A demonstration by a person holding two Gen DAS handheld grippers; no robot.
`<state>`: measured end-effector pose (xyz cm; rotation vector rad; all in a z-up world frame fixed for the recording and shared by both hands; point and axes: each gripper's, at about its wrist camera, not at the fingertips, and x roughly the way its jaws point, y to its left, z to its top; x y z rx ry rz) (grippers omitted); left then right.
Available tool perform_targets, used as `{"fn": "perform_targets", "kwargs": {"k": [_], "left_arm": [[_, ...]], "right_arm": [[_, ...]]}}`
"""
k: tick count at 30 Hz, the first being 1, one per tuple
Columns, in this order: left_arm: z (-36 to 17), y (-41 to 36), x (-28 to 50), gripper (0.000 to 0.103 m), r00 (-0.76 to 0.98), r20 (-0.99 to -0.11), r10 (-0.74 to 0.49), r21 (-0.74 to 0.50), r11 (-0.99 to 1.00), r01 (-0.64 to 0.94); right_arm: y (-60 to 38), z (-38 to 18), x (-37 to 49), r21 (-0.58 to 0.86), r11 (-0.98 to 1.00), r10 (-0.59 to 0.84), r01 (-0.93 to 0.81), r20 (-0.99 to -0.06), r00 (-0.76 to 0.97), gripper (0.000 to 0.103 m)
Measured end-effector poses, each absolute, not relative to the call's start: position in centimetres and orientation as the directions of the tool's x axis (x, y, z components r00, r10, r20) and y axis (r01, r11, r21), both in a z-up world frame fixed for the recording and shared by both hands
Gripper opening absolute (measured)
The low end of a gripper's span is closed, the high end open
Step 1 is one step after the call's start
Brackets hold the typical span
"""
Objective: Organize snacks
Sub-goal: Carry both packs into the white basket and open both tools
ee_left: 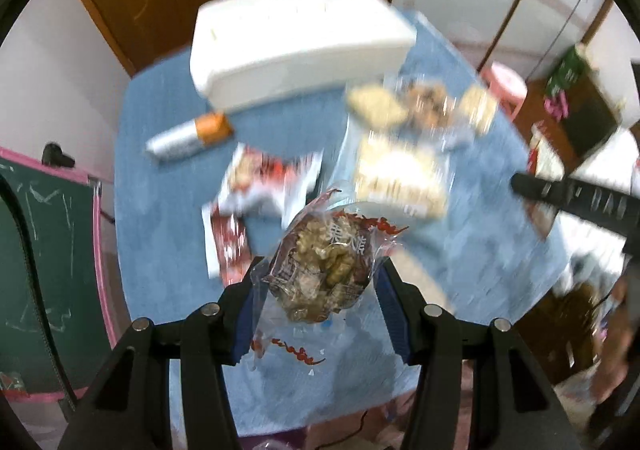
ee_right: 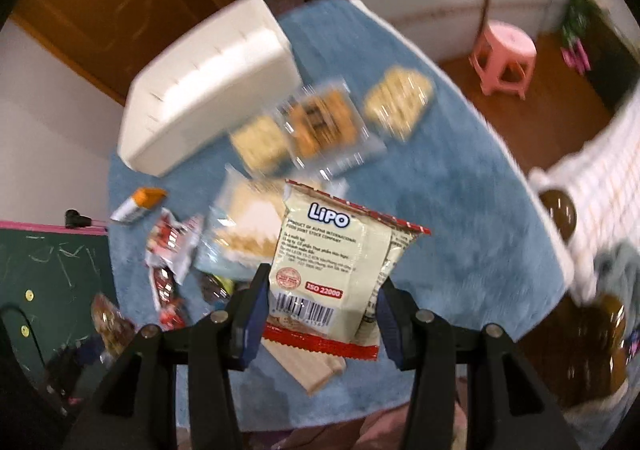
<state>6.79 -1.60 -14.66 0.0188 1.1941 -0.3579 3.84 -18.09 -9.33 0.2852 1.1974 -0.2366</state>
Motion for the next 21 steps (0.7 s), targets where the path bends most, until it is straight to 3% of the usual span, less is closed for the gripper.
{"fn": "perform_targets", "kwargs": {"k": [11,21], "left_arm": [[-6.0,1.8,14.3,0.053,0.504,-0.831,-0.236,-0.15,0.967,0.206],[-5.5,3.9,21.7,0.053,0.553,-0.81,-0.195,-0.179,0.98,0.083]], "right_arm": [[-16.9,-3.3,8.4,0.033,0.992,-0.041,0.124,-0.833,0.552,0.049],[-16.1,-1.8,15.7,0.002,1.0,-0.002,0.005,-0.788,0.616,0.049]]}}
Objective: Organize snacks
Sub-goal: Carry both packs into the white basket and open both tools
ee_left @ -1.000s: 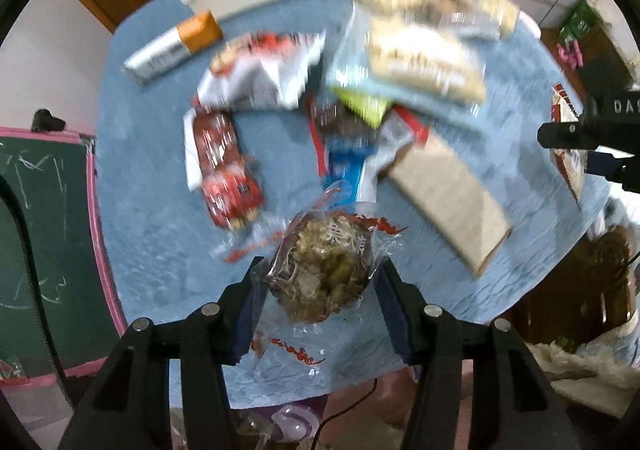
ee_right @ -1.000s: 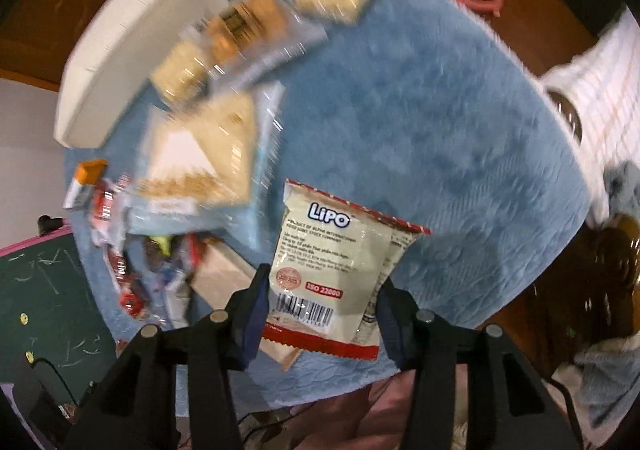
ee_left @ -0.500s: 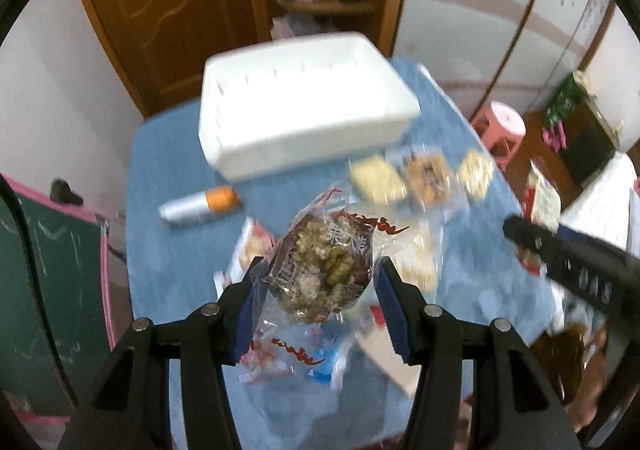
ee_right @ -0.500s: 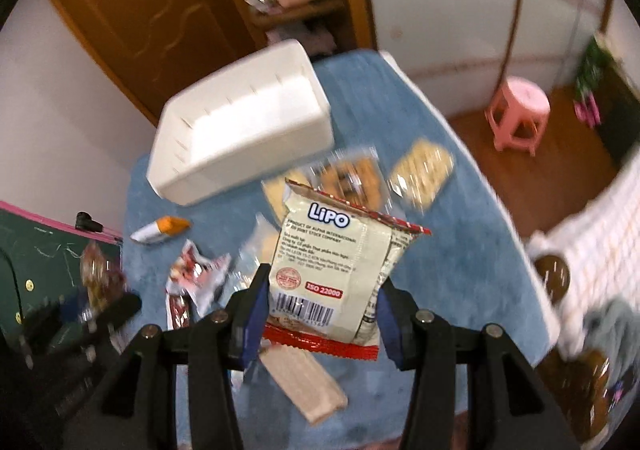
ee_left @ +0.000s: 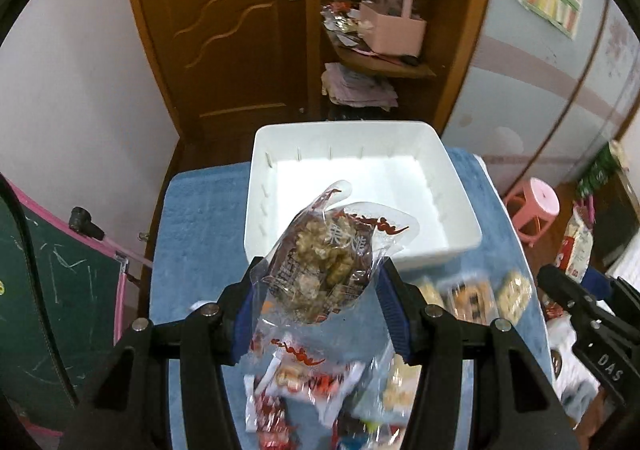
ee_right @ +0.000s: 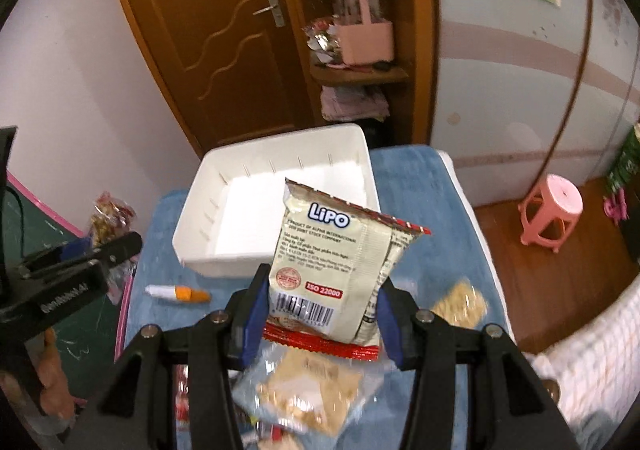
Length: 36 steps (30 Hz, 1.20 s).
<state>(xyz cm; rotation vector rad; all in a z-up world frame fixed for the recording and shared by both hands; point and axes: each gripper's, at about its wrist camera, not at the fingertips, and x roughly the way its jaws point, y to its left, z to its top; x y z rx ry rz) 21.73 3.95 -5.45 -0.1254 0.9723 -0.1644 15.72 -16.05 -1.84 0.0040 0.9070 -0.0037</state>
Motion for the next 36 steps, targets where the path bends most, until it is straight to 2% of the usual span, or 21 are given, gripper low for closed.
{"fn": "perform_targets", "kwargs": {"k": [6,13,16,17,20,21,25,36], "left_arm": [[-7.7,3.5,26.3,0.053,0.534,-0.817,-0.216,-0.227,0.973,0.047],[-9.8,2.1,30.2,0.054,0.528,-0.831,-0.172,-0.187,0.982,0.026],[-10.5,1.7,31.3,0.057,0.527,-0.838,-0.144,-0.165,0.986,0.007],[-10.6,1.6,31.6,0.061,0.527,-0.84,-0.127,-0.152,0.988,-0.004],[-10.8,1.6,32.0,0.094,0.522,-0.847,-0.099,-0.133,0.991,-0.027],[-10.7,1.8,32.0,0.096,0.526,-0.845,-0.099,-0.137,0.99,-0.035],[-10.4,2.2,31.9,0.096,0.522,-0.845,-0.114,-0.165,0.985,-0.052],[-7.3,2.1,28.8,0.096,0.568,-0.817,-0.101,-0.143,0.989,-0.03]], "right_arm": [[-16.1,-1.7,21.2,0.0,1.0,0.02,-0.032,-0.757,0.653,0.049],[-15.9,-3.4,27.1,-0.029,0.998,0.007,-0.048,-0.777,0.63,0.05],[-15.8,-4.7,28.8,-0.046,0.998,-0.004,-0.052,-0.788,0.615,0.055],[-15.7,-5.3,29.3,-0.055,0.997,-0.01,-0.055,-0.796,0.605,0.057],[-15.8,-6.6,30.1,-0.048,0.997,0.0,-0.068,-0.824,0.567,0.063],[-15.9,-6.8,30.2,-0.036,0.997,0.011,-0.072,-0.828,0.56,0.064],[-16.0,-7.1,29.5,-0.014,0.996,0.036,-0.085,-0.828,0.56,0.072],[-15.8,-4.8,26.6,0.018,0.995,0.07,-0.096,-0.812,0.579,0.072]]}}
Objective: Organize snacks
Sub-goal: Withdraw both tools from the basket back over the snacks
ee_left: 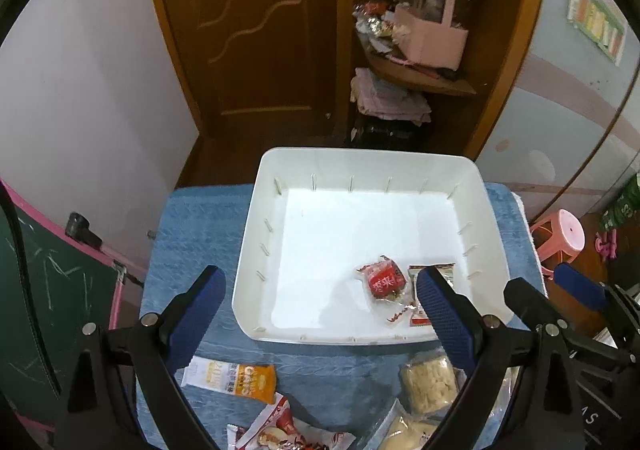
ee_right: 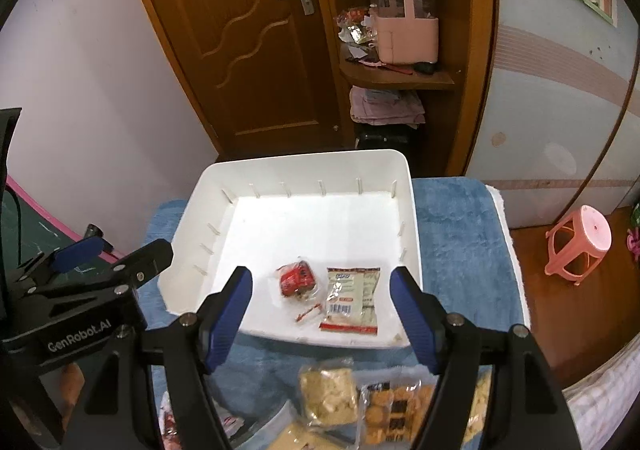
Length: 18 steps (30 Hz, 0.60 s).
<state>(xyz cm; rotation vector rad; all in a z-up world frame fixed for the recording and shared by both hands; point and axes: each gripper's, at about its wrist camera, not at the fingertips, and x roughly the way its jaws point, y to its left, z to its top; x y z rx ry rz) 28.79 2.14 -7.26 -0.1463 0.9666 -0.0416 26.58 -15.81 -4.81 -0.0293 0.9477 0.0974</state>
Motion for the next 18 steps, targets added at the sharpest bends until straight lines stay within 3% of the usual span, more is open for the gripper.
{"fn": "perform_targets", "kwargs": {"k": [18], "left_arm": [[-0.9,4.3,18.1,0.096,0.642,-0.753,-0.149,-0.149,0.987,0.054]], "right_arm": [[-13.9,2.4,16.3,0.025,0.996,0.074,-0.081,-0.731,0.679,0.072]]}}
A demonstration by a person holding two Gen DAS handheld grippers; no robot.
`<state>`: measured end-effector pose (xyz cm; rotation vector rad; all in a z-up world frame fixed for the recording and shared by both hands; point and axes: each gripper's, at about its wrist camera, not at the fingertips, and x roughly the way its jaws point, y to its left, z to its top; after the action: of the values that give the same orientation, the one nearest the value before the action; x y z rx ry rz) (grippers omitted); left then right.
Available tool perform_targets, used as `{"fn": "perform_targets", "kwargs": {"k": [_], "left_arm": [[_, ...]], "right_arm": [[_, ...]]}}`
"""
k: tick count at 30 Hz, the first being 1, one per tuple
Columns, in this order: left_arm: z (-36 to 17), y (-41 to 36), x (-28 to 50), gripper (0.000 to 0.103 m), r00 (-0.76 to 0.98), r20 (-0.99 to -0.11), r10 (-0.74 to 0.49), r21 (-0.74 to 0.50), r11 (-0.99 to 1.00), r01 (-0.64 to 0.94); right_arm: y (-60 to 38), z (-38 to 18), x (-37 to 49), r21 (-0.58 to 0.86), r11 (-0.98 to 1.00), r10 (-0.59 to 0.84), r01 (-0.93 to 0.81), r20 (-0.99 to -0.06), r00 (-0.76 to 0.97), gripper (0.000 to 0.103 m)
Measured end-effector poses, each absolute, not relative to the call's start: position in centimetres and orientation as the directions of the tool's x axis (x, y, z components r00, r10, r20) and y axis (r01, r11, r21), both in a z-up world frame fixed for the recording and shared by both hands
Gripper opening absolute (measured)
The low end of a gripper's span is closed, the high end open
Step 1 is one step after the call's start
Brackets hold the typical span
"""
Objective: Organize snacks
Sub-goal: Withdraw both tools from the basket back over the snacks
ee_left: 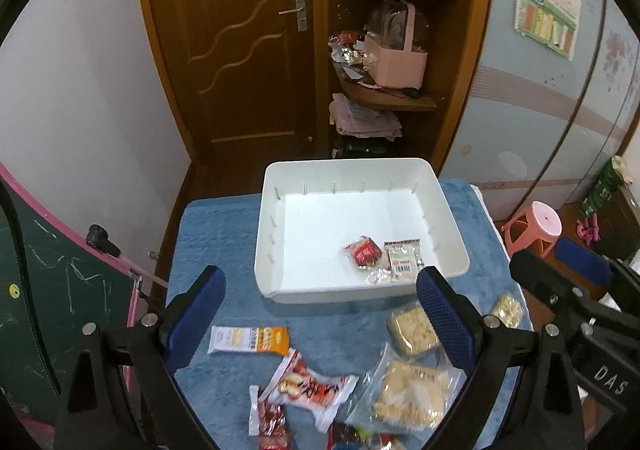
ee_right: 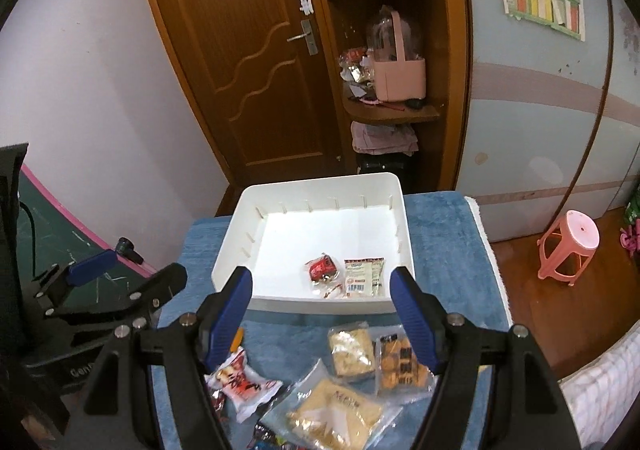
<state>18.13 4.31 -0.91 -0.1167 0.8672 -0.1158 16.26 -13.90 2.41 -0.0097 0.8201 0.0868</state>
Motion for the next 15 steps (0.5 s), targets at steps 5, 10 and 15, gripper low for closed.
{"fn": "perform_targets", "kwargs": {"k": [5,10,15], "left_arm": [[-0.3,5.4,14.6,0.096,0.648,-0.743,-0.168,-0.161,0.984,0.071],[-0.4,6.1,12.2,0.096,0.644,-0.744,-0.177,-0.166,0.983,0.079],[-1.3,7.2,9.7,0.096,0.626,-0.757,-0.189,-0.188,0.98,0.069]], "right_arm": [[-13.5,3.3,13.3,0.035,0.997,0.077,-0.074,-0.721,0.689,0.072],[-13.2,3.5,10.5,0.043,0.996,0.083,-0.075,-0.717,0.692,0.073],[-13.0,3.0,7.8,0.05,0.994,0.102,-0.095,-0.71,0.697,0.083]]}}
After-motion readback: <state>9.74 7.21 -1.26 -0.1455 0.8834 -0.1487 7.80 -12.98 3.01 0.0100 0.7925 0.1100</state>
